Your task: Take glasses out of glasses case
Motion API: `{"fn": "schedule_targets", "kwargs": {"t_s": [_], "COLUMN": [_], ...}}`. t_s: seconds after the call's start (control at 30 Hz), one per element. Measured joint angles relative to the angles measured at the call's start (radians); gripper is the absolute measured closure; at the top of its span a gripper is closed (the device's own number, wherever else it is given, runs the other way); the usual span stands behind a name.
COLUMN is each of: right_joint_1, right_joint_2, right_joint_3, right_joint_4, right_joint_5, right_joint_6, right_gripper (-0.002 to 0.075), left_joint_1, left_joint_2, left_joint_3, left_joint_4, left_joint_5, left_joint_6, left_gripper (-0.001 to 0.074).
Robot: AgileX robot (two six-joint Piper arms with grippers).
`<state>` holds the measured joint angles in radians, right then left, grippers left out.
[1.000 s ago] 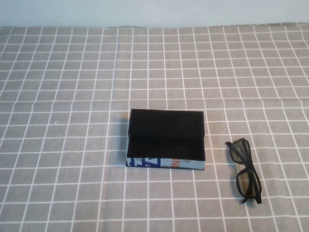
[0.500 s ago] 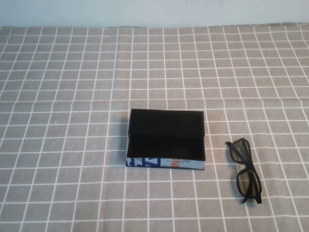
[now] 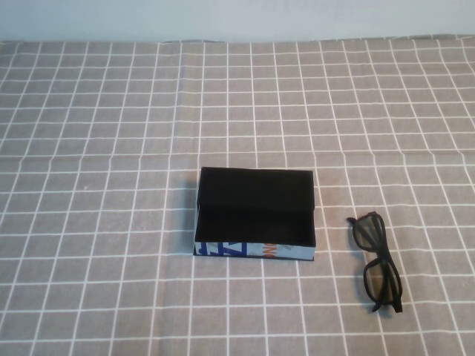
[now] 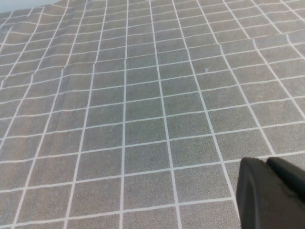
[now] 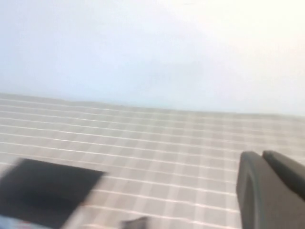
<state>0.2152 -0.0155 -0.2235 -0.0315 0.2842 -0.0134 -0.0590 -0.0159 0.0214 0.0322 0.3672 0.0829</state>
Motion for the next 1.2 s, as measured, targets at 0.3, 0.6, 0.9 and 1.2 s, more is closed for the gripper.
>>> {"fn": "schedule_targets", "kwargs": {"t_s": [0.3, 0.6, 0.9, 1.2], "right_joint_1": [-0.09, -0.091, -0.091, -0.091], "right_joint_2": [0.0, 0.0, 0.0, 0.0], "right_joint_3": [0.248, 0.252, 0.252, 0.252], "right_joint_4": [0.032, 0.079, 0.08, 0.083], "right_joint_5": [-0.238, 0.029, 0.043, 0.043], "right_joint_6": [0.0, 0.002, 0.002, 0.002], "right_gripper": [0.0743, 0.0743, 0.0743, 0.0743], "left_joint_1": [0.0, 0.0, 0.0, 0.0], "left_joint_2": [0.0, 0.0, 0.0, 0.0], "left_joint_3": [0.0, 0.0, 0.0, 0.0], "left_joint_4": [0.0, 0.0, 0.0, 0.0], "left_joint_5": [0.0, 0.0, 0.0, 0.0], "left_joint_6": [0.0, 0.0, 0.0, 0.0], "left_gripper": [0.0739, 0.0739, 0.0739, 0.0739]}}
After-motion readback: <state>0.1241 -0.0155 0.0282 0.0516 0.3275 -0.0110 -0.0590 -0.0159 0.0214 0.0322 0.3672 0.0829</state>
